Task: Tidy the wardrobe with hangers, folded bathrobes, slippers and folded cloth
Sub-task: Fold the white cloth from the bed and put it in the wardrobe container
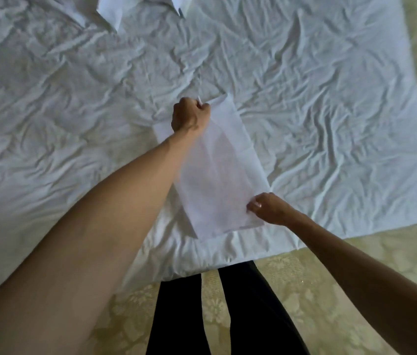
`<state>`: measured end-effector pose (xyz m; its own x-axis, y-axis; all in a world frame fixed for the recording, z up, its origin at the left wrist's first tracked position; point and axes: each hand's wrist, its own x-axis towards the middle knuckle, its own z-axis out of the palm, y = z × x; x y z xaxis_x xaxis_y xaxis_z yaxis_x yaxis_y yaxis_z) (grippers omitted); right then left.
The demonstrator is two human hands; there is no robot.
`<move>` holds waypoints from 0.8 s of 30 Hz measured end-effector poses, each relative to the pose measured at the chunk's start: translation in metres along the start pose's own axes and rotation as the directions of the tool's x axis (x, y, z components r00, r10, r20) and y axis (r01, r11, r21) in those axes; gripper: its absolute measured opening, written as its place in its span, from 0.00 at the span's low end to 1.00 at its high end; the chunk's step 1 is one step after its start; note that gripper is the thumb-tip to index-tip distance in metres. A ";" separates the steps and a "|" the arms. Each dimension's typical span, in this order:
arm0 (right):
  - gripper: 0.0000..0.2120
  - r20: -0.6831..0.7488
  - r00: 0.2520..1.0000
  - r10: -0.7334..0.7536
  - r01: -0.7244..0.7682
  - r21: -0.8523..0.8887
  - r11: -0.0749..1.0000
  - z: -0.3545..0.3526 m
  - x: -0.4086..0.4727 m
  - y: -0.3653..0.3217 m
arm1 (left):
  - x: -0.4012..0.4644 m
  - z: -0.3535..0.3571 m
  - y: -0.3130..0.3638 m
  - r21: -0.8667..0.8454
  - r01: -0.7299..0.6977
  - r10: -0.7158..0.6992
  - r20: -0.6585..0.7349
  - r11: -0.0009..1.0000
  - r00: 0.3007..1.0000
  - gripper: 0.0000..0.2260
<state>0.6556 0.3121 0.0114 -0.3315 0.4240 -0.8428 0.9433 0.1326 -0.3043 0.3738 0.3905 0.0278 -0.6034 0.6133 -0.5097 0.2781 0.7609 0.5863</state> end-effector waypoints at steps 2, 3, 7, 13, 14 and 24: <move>0.15 -0.017 1.000 0.017 -0.017 0.000 1.000 -0.008 0.010 0.026 | 0.005 0.030 0.011 0.030 0.015 -0.016 0.045 0.999 0.999 0.17; 0.16 -0.018 1.000 0.014 -0.015 -0.012 1.000 -0.013 0.014 0.036 | 0.008 0.046 0.013 0.046 0.017 -0.019 0.057 0.999 0.998 0.17; 0.15 -0.014 1.000 0.027 -0.028 -0.056 0.998 -0.021 0.035 0.062 | 0.008 0.080 0.023 0.115 0.010 -0.011 0.005 0.993 1.000 0.18; 0.21 -0.241 0.968 0.065 -0.101 -0.143 0.985 -0.040 0.047 0.069 | 0.009 0.083 0.008 0.177 -0.043 0.039 0.023 0.983 0.999 0.18; 0.20 -0.319 0.945 0.068 -0.107 -0.106 0.989 -0.048 0.048 0.064 | 0.008 0.078 0.002 0.181 -0.076 0.078 -0.001 0.980 0.997 0.19; 0.38 -0.475 0.832 -0.287 0.212 -0.205 0.956 -0.142 0.154 -0.065 | 0.041 0.009 -0.080 0.349 0.083 -0.045 -0.116 0.933 0.992 0.44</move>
<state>0.5456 0.4956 -0.0351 -0.5380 0.7404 -0.4030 0.8346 0.4004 -0.3785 0.3334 0.3567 -0.0453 -0.6978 0.5497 -0.4592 0.4702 0.8352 0.2852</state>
